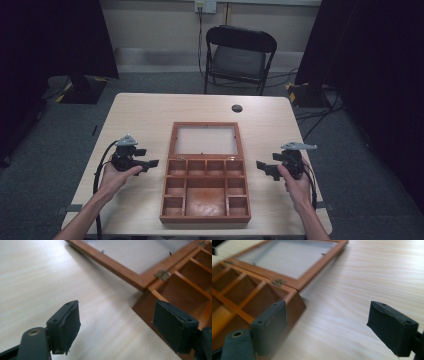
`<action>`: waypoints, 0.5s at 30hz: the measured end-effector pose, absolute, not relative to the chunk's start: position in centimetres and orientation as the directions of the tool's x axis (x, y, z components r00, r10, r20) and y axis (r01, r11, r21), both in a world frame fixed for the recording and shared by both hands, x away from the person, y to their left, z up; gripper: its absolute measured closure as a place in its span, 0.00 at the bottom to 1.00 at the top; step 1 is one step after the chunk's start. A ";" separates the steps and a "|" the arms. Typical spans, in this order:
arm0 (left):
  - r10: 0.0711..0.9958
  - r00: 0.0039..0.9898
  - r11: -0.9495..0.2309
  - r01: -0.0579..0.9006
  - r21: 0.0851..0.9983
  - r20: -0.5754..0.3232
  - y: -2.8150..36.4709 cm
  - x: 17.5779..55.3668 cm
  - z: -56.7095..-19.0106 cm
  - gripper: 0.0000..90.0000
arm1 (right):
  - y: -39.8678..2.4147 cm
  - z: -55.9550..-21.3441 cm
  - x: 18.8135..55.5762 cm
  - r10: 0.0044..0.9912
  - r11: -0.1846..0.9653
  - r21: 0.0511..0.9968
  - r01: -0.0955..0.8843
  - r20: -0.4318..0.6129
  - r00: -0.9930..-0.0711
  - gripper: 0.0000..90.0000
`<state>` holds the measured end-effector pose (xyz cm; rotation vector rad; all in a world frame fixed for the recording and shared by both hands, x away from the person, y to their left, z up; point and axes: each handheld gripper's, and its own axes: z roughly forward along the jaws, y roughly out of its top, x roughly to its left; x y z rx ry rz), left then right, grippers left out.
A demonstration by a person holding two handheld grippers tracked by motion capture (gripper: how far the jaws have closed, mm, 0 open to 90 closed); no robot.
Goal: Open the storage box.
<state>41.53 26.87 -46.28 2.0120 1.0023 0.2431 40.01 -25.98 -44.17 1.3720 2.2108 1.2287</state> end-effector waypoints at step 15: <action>0.811 0.579 -0.373 0.623 0.688 -0.084 28.6 40.7 -48.9 0.19 | -28.4 -48.1 37.4 0.903 0.275 0.682 0.678 0.058 -0.425 0.17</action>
